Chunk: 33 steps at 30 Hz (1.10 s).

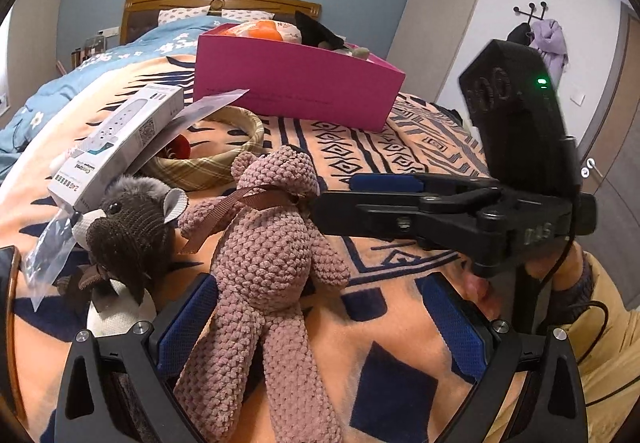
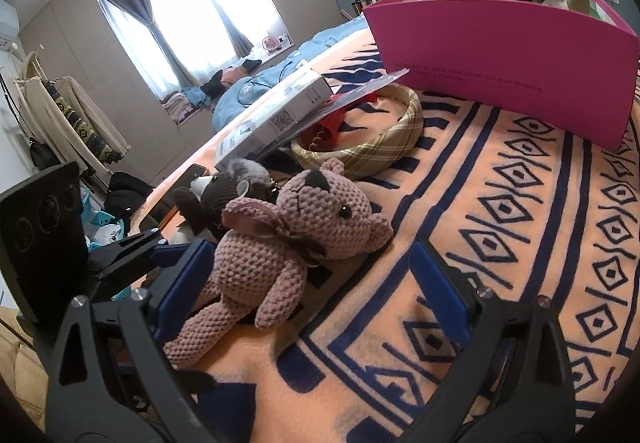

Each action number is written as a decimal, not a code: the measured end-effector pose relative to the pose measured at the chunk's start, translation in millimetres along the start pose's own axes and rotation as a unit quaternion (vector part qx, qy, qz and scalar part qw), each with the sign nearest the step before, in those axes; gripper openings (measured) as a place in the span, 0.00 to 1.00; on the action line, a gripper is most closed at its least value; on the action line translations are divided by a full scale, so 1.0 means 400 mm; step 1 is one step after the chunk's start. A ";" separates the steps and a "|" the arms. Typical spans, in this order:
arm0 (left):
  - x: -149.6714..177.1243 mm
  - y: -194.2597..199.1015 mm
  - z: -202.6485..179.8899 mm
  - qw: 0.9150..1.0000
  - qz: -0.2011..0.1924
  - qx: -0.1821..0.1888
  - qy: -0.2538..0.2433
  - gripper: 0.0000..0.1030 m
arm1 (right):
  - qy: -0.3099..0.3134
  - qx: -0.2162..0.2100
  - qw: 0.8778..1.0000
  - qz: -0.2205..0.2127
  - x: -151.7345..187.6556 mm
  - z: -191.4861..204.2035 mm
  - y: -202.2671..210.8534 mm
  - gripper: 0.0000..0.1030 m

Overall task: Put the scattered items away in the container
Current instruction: 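Close the left gripper on the pink knitted teddy bear's leg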

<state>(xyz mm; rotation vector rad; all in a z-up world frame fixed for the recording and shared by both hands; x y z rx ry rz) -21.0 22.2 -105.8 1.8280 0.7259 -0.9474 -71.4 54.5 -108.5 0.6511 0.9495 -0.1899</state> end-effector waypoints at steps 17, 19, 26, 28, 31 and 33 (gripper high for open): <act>0.021 -0.007 0.039 0.999 0.025 0.005 0.025 0.88 | -0.022 -0.013 0.999 0.026 0.008 0.006 -0.066 0.96; 0.020 -0.007 0.043 0.999 0.026 0.001 0.026 0.82 | -0.023 -0.012 0.999 0.027 0.009 0.007 -0.070 0.94; 0.019 -0.002 0.070 0.999 0.032 -0.011 0.034 0.55 | -0.030 -0.015 0.999 0.026 0.005 0.007 -0.066 0.86; 0.019 0.000 0.081 0.999 0.035 -0.013 0.036 0.44 | -0.029 -0.015 0.999 0.026 0.004 0.008 -0.066 0.85; 0.019 0.004 0.093 0.998 0.037 -0.011 0.045 0.37 | -0.031 -0.015 0.999 0.025 0.004 0.008 -0.066 0.85; 0.021 0.008 0.095 0.998 0.040 -0.007 0.048 0.36 | -0.034 -0.015 0.999 0.025 0.005 0.007 -0.067 0.85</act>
Point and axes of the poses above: each gripper's, at about its wrist camera, not at the fingertips, and y roughly against the way its jaws point, z to its left, x to its underside, the point moved 8 cm from there along -y, roughly the way its jaws point, and after that the axes turned 13 degrees about -z, right-handed, at the moved point
